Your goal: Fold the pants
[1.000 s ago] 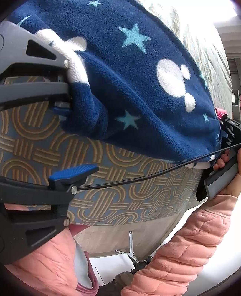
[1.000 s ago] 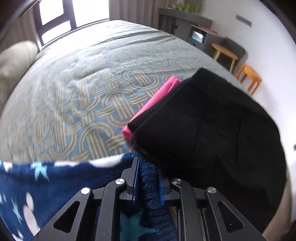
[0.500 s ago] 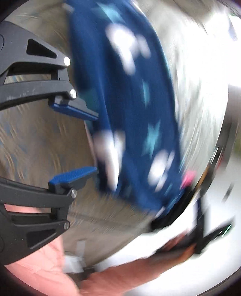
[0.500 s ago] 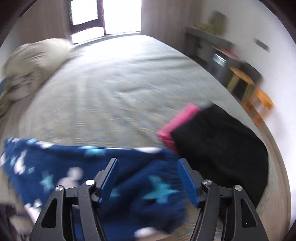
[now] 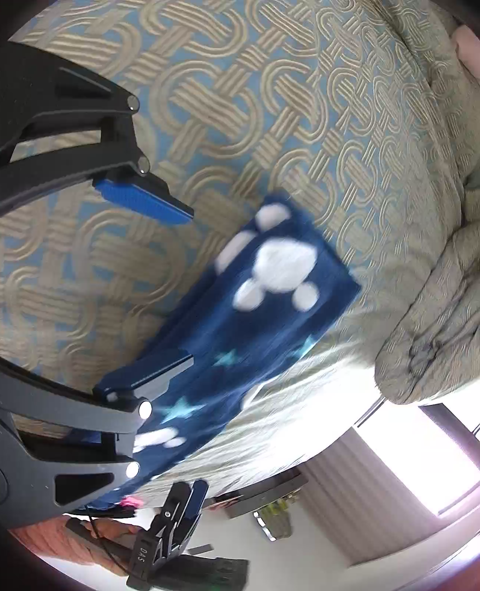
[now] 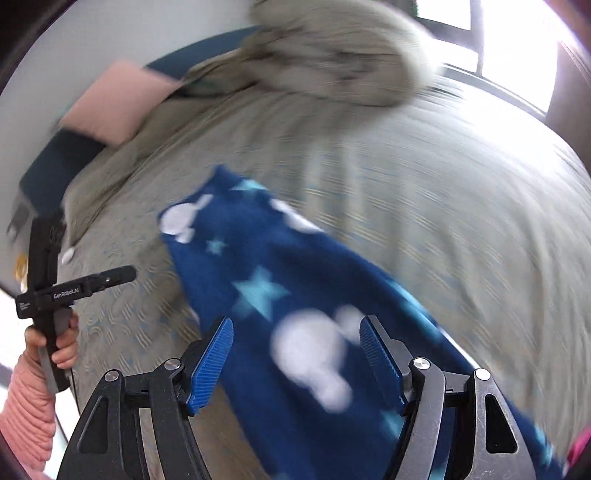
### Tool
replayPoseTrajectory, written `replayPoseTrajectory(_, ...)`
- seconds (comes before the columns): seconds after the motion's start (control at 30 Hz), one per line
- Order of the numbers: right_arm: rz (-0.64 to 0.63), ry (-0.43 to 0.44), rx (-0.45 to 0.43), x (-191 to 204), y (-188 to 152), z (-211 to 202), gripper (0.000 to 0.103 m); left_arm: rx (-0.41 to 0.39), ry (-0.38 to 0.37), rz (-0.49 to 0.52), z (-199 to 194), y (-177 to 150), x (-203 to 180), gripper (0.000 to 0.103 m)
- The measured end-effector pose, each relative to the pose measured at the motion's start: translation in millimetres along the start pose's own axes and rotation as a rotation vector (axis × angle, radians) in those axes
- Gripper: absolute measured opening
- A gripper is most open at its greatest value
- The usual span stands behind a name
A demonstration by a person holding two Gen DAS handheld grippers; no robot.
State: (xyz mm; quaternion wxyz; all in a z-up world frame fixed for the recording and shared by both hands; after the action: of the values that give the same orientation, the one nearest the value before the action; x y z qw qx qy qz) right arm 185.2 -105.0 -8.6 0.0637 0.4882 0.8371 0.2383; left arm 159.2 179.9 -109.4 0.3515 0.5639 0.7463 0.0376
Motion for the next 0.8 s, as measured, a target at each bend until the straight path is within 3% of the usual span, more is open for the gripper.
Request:
replayPoseTrajectory(0.17,-0.004,0.052,0.072,33,45,60,0.073,0.053,-0.021,-0.083,40,21,16,0.071)
replayPoseTrajectory(0.4,0.08,0.056,0.152,29,44,110,0.073,0.042,0.027,-0.06,61,39,23,0.071)
replayPoseTrajectory(0.43,0.086,0.049,0.159,27,44,113,0.073,0.041,0.042,-0.06,69,46,27,0.071)
replayPoseTrajectory(0.5,0.1,0.036,0.168,19,42,118,0.073,0.035,0.064,-0.068,70,49,33,0.061)
replayPoseTrajectory(0.63,0.129,0.057,0.185,9,43,125,0.073,0.023,0.017,-0.111,65,48,43,0.061)
replayPoseTrajectory(0.8,0.015,0.095,0.13,16,78,121,0.073,0.019,0.023,-0.087,64,48,39,0.061)
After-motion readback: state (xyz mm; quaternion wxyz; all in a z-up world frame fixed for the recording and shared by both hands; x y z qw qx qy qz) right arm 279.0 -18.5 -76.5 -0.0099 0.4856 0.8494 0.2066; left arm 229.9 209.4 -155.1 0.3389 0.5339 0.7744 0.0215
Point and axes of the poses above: each gripper's, at about its wrist camera, not at the fingertips, and z roughly the way its jaws point, x to its left, y to its top, the point moved 3 cm from there along z, roughly the way its jaws point, and after that the axes turned 1 degree about z, right-handed, at the moved point
